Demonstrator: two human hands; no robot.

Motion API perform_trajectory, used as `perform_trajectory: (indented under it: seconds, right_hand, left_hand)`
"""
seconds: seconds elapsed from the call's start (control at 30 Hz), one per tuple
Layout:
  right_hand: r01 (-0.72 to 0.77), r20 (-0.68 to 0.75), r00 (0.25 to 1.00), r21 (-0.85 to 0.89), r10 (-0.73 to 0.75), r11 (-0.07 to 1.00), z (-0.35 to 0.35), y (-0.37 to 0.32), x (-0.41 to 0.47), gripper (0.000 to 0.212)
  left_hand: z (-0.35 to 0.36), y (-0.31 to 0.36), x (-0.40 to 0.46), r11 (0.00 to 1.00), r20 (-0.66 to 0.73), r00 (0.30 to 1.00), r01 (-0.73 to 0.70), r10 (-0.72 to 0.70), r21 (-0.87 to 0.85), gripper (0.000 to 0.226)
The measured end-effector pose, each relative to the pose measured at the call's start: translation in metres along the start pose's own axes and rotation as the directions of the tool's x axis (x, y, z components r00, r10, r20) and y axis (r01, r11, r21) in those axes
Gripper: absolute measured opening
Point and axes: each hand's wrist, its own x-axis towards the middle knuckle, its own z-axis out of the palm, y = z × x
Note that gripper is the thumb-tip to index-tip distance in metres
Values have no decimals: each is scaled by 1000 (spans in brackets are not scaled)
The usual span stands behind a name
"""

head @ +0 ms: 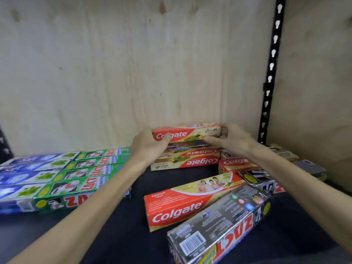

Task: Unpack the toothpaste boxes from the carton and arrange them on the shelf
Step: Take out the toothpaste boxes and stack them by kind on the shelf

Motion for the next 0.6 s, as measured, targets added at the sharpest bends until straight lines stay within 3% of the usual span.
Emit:
perform_trajectory:
  seconds: [0.07,0.1,0.23,0.33,0.6]
  right_hand:
    - [-4,-121,993,-41,-1,999,-14,-2,-16,38]
    - [-15,-170,985,-47,6,999,-22,2,-24,35]
    - [-136,-245,963,-75,114,988,-53,29,-63,60]
    - [-193,-240,957,-103,164,976,-65,46,-94,65]
    - [-215,-346,928,-192,139,958,-77,43,-143,75]
  left_hand:
    - [1,15,-6,1000,12,1000,-3,4,-21,21]
    - [2,22,-11,1000,30,999,-10,11,-26,22]
    - [15,45,-44,999,183,982,-53,49,14,21]
    - [26,51,-69,995,263,959,-97,101,-28,6]
    - [27,57,-95,982,340,923,-185,182,-25,15]
